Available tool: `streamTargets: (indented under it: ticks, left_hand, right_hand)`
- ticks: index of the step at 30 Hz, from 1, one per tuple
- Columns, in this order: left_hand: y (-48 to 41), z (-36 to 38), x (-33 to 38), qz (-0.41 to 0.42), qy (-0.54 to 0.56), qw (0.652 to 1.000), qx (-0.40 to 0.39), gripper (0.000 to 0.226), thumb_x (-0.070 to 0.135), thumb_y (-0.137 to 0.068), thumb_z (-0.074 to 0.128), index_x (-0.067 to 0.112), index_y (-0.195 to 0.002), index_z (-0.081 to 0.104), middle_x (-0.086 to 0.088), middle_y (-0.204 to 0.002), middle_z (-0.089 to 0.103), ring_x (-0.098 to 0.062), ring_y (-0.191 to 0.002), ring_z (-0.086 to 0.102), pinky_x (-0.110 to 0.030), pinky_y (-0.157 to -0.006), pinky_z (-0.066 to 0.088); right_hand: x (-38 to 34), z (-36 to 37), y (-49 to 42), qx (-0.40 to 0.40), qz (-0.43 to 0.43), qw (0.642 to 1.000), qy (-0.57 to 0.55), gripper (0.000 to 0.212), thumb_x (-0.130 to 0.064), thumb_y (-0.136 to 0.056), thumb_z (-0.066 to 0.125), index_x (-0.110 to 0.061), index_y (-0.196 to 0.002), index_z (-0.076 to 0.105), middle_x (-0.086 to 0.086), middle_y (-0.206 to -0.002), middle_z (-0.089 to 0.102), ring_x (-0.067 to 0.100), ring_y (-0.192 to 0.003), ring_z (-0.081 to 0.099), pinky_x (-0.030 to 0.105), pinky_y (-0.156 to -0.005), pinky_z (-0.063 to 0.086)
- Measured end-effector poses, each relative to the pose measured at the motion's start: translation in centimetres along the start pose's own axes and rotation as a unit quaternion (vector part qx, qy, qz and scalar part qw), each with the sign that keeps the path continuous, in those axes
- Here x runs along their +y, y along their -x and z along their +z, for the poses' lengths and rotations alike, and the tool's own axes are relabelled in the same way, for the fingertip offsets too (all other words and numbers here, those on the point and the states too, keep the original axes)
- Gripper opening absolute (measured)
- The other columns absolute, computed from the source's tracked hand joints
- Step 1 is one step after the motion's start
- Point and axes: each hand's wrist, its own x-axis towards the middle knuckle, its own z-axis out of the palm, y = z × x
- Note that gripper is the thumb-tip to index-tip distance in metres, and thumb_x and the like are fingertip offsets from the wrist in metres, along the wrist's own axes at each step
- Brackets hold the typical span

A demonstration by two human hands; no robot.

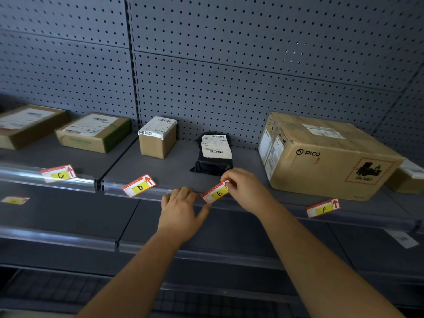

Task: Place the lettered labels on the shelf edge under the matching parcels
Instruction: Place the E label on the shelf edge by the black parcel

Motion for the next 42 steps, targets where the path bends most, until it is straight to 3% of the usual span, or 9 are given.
streamTargets:
  ticks: [8,20,29,33,42]
  left_hand:
    - [0.2,-0.2,0.0,-0.008,0.019,1.0,-0.008,0.054,0.066,-0.086,0.03,0.028,-0.11,0.061,0.01,-0.109,0.053,-0.011,-0.106,0.045,-0.037,-0.1,0.027]
    - [0.0,-0.1,-0.3,-0.003,-0.003,1.0,-0.021,0.054,0.066,-0.085,0.033,0.028,-0.114,0.058,0.011,-0.111,0.051,-0.011,-0.107,0.044,-0.037,-0.099,0.027]
    - [1.0,-2.3,0.5,0.011,0.0,0.998,-0.056,0.048,0.061,-0.086,0.04,0.035,-0.127,0.047,0.01,-0.128,0.046,-0.012,-0.122,0.038,-0.042,-0.107,0.026]
    - [2.3,-3.8,0.9,0.008,0.007,0.998,-0.057,0.05,0.056,-0.088,0.043,0.033,-0.131,0.043,0.007,-0.135,0.044,-0.014,-0.129,0.034,-0.042,-0.11,0.022]
    - [5.2,-6.6,1.1,0.042,0.034,0.995,-0.079,0.053,0.054,-0.088,0.046,0.034,-0.137,0.037,0.01,-0.144,0.035,-0.012,-0.134,0.027,-0.043,-0.112,0.02]
  right_hand:
    - [-0.5,0.4,-0.5,-0.035,-0.015,0.998,0.041,0.017,-0.004,-0.09,0.053,-0.017,-0.094,0.063,-0.01,-0.09,0.053,0.007,-0.079,0.048,0.017,-0.064,0.034]
    - [0.6,1.1,0.5,-0.008,-0.004,1.0,0.01,0.016,-0.005,-0.087,0.057,-0.018,-0.096,0.062,-0.006,-0.096,0.057,0.009,-0.083,0.052,0.03,-0.071,0.047]
    - [0.3,0.5,4.2,0.059,0.008,0.998,0.004,0.025,-0.028,-0.084,0.065,-0.024,-0.109,0.06,-0.007,-0.107,0.056,0.01,-0.102,0.051,0.027,-0.081,0.047]
    - [-0.4,0.7,6.3,0.057,0.017,0.997,0.047,0.041,-0.045,-0.086,0.057,-0.024,-0.122,0.057,-0.005,-0.116,0.055,0.013,-0.107,0.051,0.031,-0.084,0.047]
    - [-3.8,0.2,11.0,0.046,0.067,0.992,0.094,0.061,-0.06,-0.089,0.048,-0.026,-0.139,0.046,-0.003,-0.132,0.048,0.016,-0.122,0.043,0.037,-0.099,0.042]
